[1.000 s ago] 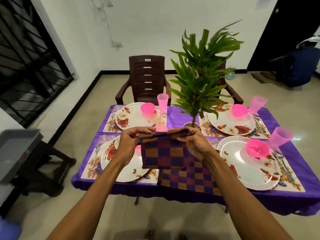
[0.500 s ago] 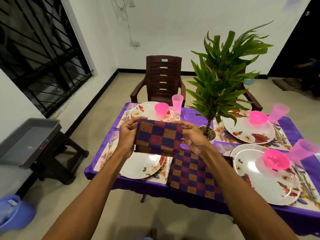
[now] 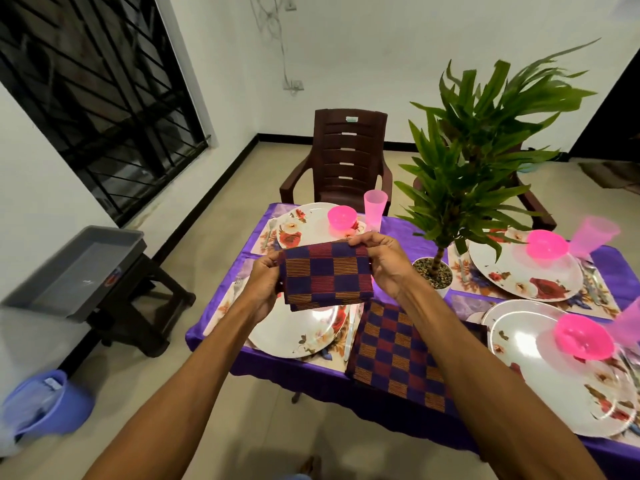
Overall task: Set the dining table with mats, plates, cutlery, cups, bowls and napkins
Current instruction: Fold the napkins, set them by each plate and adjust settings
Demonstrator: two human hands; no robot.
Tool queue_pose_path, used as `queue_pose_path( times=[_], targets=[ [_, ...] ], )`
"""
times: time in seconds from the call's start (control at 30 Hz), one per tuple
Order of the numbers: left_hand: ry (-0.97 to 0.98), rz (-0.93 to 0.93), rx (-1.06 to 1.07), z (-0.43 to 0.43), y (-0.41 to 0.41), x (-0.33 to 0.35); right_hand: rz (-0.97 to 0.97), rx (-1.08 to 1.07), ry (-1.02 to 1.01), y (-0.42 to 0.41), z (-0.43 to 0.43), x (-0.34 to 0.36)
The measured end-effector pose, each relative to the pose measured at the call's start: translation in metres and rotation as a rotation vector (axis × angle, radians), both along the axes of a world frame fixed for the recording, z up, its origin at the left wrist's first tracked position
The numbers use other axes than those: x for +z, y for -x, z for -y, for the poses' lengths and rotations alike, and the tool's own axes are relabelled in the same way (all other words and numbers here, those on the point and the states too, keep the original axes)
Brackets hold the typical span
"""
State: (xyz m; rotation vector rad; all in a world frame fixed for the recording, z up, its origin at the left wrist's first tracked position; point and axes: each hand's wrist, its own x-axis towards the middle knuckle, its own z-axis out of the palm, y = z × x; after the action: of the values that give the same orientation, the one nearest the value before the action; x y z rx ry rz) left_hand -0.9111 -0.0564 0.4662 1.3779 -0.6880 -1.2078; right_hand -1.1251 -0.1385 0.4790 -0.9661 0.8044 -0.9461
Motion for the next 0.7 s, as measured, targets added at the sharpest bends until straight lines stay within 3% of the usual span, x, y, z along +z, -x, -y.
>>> queue_pose_path(
  times=[0.17,0.33,0.53,0.7],
  targets=[
    [0.079,0.097,0.060,0.011,-0.001,0.009,0.063,0.095,-0.105,0.005,0.003,-0.011],
    [0.131,0.137,0.032,0.017,-0.001,0.020,-0.119,0.219,-0.008,-0.002,-0.005,-0.013],
    [-0.038,-0.118,0.041,0.016,-0.006,0.017,-0.202,0.185,0.124,-0.019,-0.008,-0.015],
    [-0.044,-0.264,-0.017,0.010,-0.011,0.006,-0.178,0.089,0.108,-0.020,-0.003,-0.022]
  ],
)
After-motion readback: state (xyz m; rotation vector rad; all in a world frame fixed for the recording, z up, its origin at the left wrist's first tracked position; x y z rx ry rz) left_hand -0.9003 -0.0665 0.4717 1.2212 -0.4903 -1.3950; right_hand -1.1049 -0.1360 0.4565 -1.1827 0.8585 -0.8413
